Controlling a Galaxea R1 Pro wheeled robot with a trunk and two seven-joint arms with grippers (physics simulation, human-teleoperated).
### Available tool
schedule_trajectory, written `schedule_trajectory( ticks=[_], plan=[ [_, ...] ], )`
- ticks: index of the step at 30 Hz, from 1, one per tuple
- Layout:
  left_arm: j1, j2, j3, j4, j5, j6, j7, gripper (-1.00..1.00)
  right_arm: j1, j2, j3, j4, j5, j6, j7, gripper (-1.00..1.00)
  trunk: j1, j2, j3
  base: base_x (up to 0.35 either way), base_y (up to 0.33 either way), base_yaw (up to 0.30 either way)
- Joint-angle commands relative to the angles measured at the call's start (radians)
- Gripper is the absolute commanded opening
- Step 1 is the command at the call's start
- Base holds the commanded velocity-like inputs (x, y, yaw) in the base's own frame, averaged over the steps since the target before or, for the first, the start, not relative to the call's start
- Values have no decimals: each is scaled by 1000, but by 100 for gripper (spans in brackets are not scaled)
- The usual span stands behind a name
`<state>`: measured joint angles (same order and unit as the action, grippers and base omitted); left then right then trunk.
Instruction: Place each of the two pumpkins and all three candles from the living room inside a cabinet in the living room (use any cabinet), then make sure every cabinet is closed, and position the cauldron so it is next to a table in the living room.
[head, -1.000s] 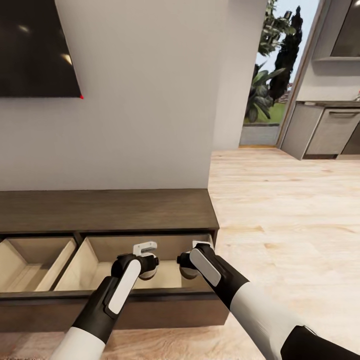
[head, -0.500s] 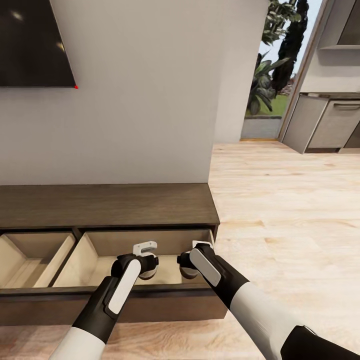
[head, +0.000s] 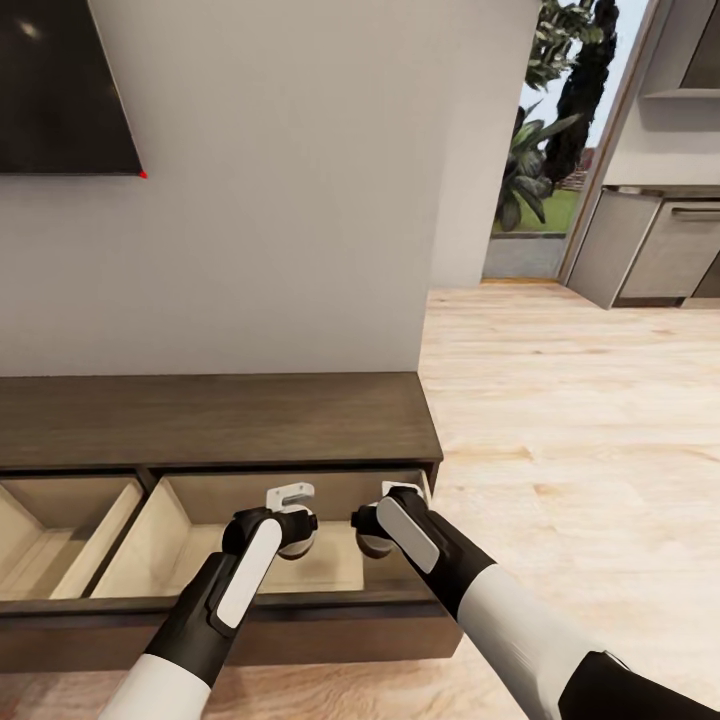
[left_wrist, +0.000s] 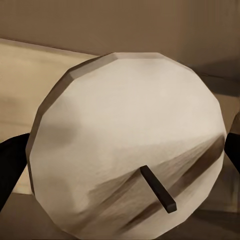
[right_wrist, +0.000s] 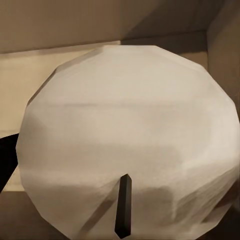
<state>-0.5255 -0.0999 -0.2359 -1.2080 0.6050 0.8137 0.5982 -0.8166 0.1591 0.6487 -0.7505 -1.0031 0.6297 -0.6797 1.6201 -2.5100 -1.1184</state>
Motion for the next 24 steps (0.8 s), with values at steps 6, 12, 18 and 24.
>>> schedule_trajectory(
  ticks=[6, 12, 18, 24],
  plan=[
    [-1, 0, 0, -2, 9, 1, 11, -100, -1, 0, 3, -1, -8, 1, -9, -100, 0, 0, -1, 8, 0, 0],
    [-1, 0, 0, -2, 9, 1, 11, -100, -1, 0, 3, -1, -8, 1, -9, -100, 2, -2, -20, 0, 0, 0],
    [-1, 0, 0, -2, 10, 1, 11, -100, -1, 0, 3, -1, -8, 1, -9, -100, 5, -3, -43, 0, 0, 0],
    [-1, 0, -1, -2, 10, 1, 11, -100, -1, 2, 3, -1, -8, 1, -9, -100, 6, -3, -51, 0, 0, 0]
  ],
)
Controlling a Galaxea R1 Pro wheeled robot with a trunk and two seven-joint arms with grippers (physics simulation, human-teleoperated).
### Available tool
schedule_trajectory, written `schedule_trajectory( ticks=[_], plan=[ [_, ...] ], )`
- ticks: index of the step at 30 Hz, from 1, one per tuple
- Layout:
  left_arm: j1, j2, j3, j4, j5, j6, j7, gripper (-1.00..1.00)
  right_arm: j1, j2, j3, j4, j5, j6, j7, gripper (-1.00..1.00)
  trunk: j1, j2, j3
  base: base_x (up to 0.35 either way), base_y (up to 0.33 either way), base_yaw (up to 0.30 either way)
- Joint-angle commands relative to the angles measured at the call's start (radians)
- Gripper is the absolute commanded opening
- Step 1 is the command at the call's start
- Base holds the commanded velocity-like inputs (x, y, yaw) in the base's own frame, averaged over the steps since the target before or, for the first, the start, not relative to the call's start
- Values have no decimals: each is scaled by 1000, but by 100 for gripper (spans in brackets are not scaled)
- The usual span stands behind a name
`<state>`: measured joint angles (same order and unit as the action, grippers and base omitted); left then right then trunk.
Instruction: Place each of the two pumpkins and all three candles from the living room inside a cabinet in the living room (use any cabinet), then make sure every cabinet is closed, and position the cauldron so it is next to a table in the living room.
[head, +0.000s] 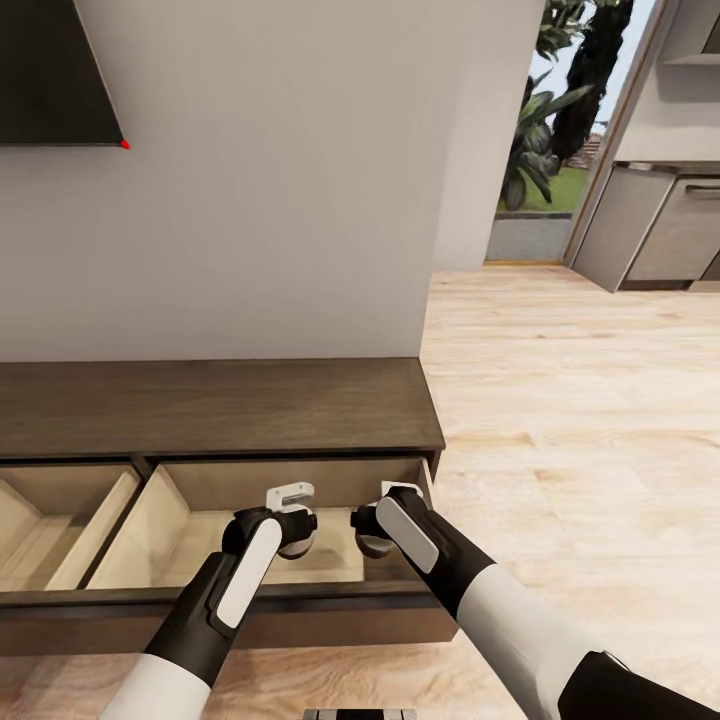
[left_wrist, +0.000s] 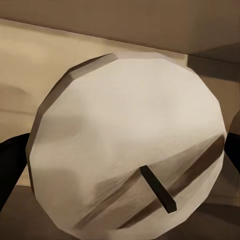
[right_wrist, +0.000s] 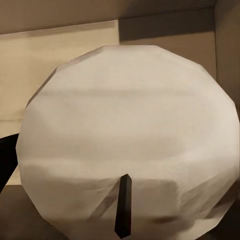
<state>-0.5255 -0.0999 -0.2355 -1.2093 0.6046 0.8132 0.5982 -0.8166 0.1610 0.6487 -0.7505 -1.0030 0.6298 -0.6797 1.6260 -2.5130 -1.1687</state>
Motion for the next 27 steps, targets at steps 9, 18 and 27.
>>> schedule_trajectory(
  ticks=[9, 18, 27],
  plan=[
    [-1, 0, -1, -1, 10, 3, 12, -100, -1, -1, 3, -1, -8, 1, -9, 100, 0, 0, -1, 0, 0, 0],
    [-1, 1, -1, -1, 10, 4, 12, 100, -1, -1, 3, -1, -8, 1, -9, 100, 0, 0, -1, 0, 0, 0],
    [-1, 0, 1, -1, 12, 3, 12, 100, -1, -1, 3, -1, -8, 1, -9, 100, 0, 0, -1, 0, 0, 0]
  ],
)
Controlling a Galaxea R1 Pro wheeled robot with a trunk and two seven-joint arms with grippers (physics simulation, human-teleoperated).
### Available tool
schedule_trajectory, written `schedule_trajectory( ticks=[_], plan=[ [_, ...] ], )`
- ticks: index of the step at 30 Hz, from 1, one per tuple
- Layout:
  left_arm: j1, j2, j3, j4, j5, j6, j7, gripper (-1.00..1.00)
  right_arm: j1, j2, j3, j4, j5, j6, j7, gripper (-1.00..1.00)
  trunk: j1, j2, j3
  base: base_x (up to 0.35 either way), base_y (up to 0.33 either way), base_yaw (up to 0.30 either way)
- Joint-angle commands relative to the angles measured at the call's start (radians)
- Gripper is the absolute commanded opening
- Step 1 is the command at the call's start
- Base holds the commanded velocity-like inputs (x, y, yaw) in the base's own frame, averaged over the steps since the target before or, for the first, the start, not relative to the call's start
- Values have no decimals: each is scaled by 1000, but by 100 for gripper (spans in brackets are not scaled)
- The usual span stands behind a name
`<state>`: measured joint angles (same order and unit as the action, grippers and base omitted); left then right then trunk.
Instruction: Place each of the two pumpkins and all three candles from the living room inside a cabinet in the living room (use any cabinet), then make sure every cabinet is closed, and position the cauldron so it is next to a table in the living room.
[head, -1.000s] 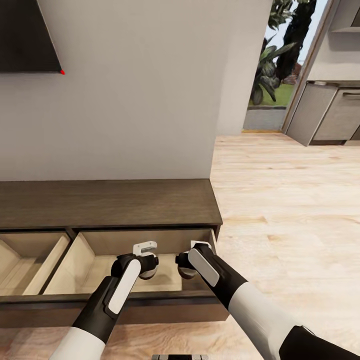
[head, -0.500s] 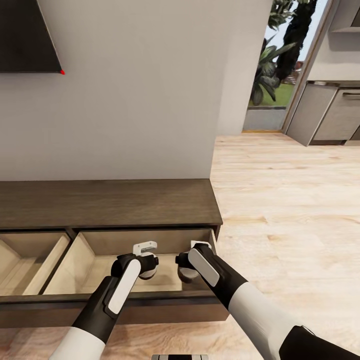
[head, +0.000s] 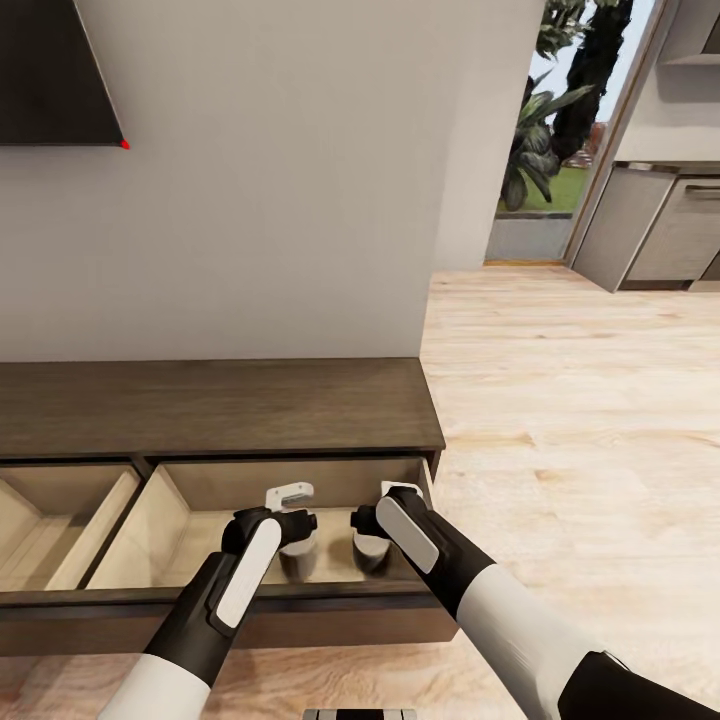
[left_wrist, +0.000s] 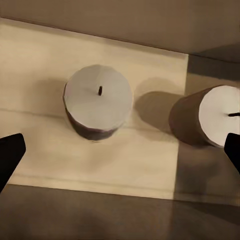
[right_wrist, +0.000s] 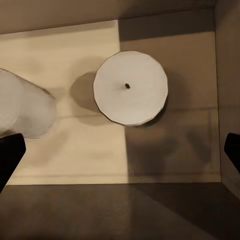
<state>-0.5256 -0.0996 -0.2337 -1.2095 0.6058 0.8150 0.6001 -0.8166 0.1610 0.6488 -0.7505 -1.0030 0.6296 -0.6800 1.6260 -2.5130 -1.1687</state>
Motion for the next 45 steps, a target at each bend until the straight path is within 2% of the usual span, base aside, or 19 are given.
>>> schedule_trajectory(
  ticks=[1, 41, 45],
  plan=[
    [-1, 1, -1, -1, 11, 1, 10, 100, -1, -1, 3, -1, -8, 1, -9, 100, 0, 0, -1, 0, 0, 0],
    [-1, 0, 3, -22, 14, 4, 7, 100, -1, -2, 3, -13, -7, -1, -10, 100, -18, 9, 154, -17, 0, 0],
    [-1, 0, 4, -22, 14, 4, 7, 100, -1, -3, 3, -15, -7, -35, -10, 100, -20, 10, 169, -5, 0, 0]
  ],
)
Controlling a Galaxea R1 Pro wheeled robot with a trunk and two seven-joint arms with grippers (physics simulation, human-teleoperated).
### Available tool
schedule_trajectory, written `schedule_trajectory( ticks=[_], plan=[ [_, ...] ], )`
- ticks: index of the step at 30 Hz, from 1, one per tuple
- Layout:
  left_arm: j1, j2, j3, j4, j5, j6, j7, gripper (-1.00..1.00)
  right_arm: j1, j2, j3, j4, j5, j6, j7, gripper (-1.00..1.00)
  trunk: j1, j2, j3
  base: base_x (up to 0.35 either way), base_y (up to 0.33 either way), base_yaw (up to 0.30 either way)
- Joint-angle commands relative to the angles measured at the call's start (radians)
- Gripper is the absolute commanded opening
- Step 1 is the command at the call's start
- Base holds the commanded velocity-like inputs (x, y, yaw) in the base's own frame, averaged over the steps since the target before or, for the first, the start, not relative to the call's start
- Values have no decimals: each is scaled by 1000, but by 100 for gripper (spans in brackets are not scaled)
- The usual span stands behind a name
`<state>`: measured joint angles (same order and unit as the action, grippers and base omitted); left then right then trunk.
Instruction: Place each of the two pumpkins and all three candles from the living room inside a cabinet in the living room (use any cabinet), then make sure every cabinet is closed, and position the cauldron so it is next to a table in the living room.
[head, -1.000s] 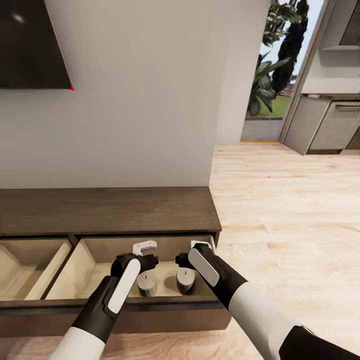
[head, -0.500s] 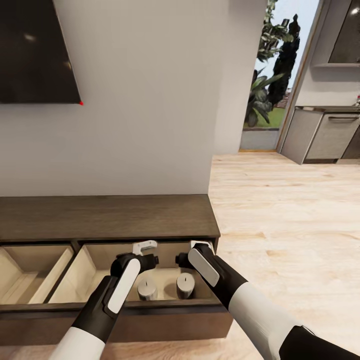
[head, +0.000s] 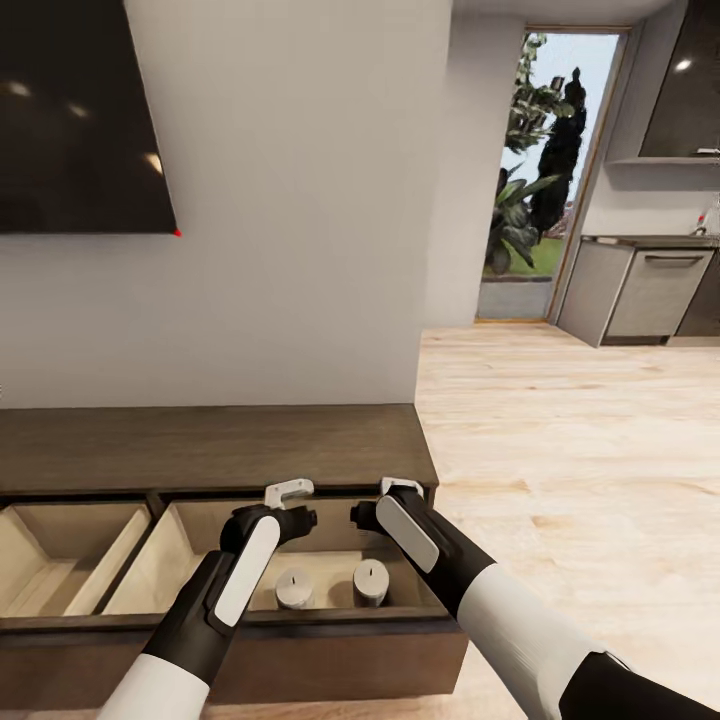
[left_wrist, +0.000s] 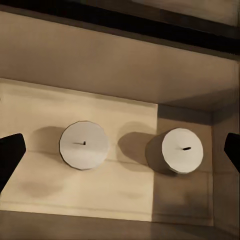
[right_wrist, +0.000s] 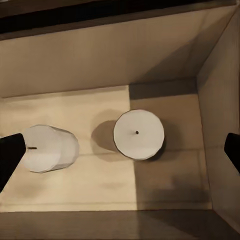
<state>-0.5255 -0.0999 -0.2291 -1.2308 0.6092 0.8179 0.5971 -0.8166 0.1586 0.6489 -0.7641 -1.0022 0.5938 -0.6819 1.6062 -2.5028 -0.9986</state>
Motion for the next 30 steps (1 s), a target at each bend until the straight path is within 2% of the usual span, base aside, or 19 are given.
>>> schedule_trajectory(
  ticks=[1, 13, 24, 30],
  plan=[
    [-1, 0, -1, -1, 11, 1, 10, 100, -1, -1, 3, -1, -8, -6, -8, 100, -1, 0, 3, -1, 0, 0],
    [-1, 0, -1, -1, 11, 1, 10, 100, -1, -1, 3, -3, -9, -17, -8, 100, -6, 3, 49, -73, 35, 0],
    [-1, 0, -1, -2, 11, 1, 10, 100, -1, -1, 3, -3, -8, -18, -7, 100, -47, 77, 84, -96, 39, 0],
    [-1, 0, -1, -2, 11, 1, 10, 100, -1, -1, 3, -3, -7, -19, -7, 100, -70, 119, 103, -243, 111, 0]
  ],
)
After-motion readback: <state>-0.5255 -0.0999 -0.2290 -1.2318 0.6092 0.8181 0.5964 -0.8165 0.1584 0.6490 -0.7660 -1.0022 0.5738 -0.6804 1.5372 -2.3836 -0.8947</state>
